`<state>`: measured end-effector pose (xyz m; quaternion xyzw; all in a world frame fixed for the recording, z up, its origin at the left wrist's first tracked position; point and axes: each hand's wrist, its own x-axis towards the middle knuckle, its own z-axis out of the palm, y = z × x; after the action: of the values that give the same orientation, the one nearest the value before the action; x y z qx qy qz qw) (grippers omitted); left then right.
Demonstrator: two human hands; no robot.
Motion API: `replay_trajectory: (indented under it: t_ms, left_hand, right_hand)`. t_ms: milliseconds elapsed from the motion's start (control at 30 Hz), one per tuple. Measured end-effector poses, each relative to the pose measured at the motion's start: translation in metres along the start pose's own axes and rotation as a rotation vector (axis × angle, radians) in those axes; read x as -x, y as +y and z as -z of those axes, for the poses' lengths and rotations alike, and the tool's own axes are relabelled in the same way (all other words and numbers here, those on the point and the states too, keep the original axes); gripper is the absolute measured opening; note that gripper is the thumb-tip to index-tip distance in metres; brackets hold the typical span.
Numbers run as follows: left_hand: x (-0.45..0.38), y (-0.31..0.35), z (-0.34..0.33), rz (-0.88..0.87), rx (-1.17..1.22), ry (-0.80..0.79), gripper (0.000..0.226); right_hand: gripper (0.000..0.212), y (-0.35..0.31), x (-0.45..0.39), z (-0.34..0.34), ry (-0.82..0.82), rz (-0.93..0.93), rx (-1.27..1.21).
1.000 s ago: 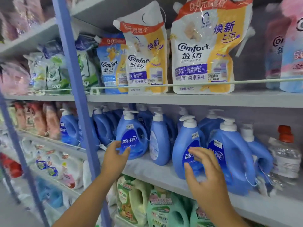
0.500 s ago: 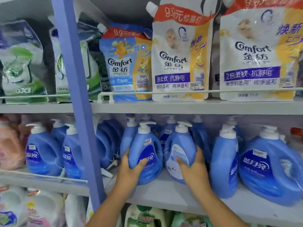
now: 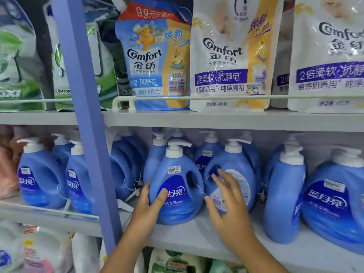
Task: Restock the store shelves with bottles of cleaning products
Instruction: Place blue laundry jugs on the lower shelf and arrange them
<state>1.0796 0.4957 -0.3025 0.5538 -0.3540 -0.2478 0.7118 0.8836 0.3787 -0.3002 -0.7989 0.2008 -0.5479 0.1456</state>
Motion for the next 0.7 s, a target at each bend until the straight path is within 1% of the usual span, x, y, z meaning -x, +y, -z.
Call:
replay_trajectory:
  t_ms: [67, 133, 200, 267, 300, 367, 400, 433, 467, 533, 567, 633, 667, 700]
  left_hand:
    - [0.002, 0.003, -0.001, 0.005, 0.029, -0.037, 0.06]
    - [0.007, 0.007, -0.003, 0.026, 0.064, -0.107, 0.051]
    - [0.012, 0.012, -0.008, 0.037, 0.038, -0.19, 0.048]
    - [0.019, 0.017, -0.016, 0.023, -0.058, -0.258, 0.045]
    - [0.021, 0.018, -0.02, 0.011, -0.137, -0.273, 0.043]
    - [0.022, 0.018, -0.023, -0.051, -0.301, -0.277, 0.039]
    - [0.02, 0.017, -0.023, -0.117, -0.385, -0.248, 0.038]
    - [0.017, 0.017, -0.022, -0.204, -0.48, -0.187, 0.039]
    - [0.01, 0.015, -0.019, -0.273, -0.536, -0.076, 0.038]
    - [-0.003, 0.016, -0.015, -0.304, -0.489, 0.158, 0.027]
    - [-0.009, 0.018, -0.014, -0.309, -0.488, 0.272, 0.028]
    - [-0.022, 0.022, -0.011, -0.348, -0.572, 0.437, 0.041]
    - [-0.029, 0.024, -0.011, -0.34, -0.589, 0.479, 0.051]
    - [-0.038, 0.025, -0.01, -0.281, -0.573, 0.483, 0.063]
  right_hand:
    - [0.049, -0.005, -0.008, 0.0, -0.056, -0.226, -0.246]
    - [0.06, -0.01, -0.018, -0.002, -0.116, -0.406, -0.42]
    - [0.074, -0.014, -0.022, -0.005, -0.179, -0.447, -0.453]
    - [0.088, -0.021, -0.022, -0.004, -0.21, -0.451, -0.451]
    - [0.091, -0.022, -0.021, -0.001, -0.198, -0.463, -0.445]
    - [0.082, -0.024, -0.018, 0.009, -0.144, -0.45, -0.387]
    - [0.077, -0.024, -0.016, 0.014, -0.12, -0.433, -0.348]
    - [0.075, -0.023, -0.014, 0.019, -0.1, -0.423, -0.32]
    - [0.076, -0.023, -0.012, 0.022, -0.079, -0.417, -0.302]
    - [0.084, -0.019, -0.007, 0.027, -0.028, -0.407, -0.28]
    - [0.089, -0.017, -0.004, 0.028, -0.001, -0.411, -0.277]
    - [0.095, -0.012, -0.001, 0.029, 0.055, -0.428, -0.265]
    - [0.094, -0.01, 0.001, 0.03, 0.079, -0.429, -0.25]
    - [0.094, -0.009, 0.003, 0.029, 0.097, -0.42, -0.221]
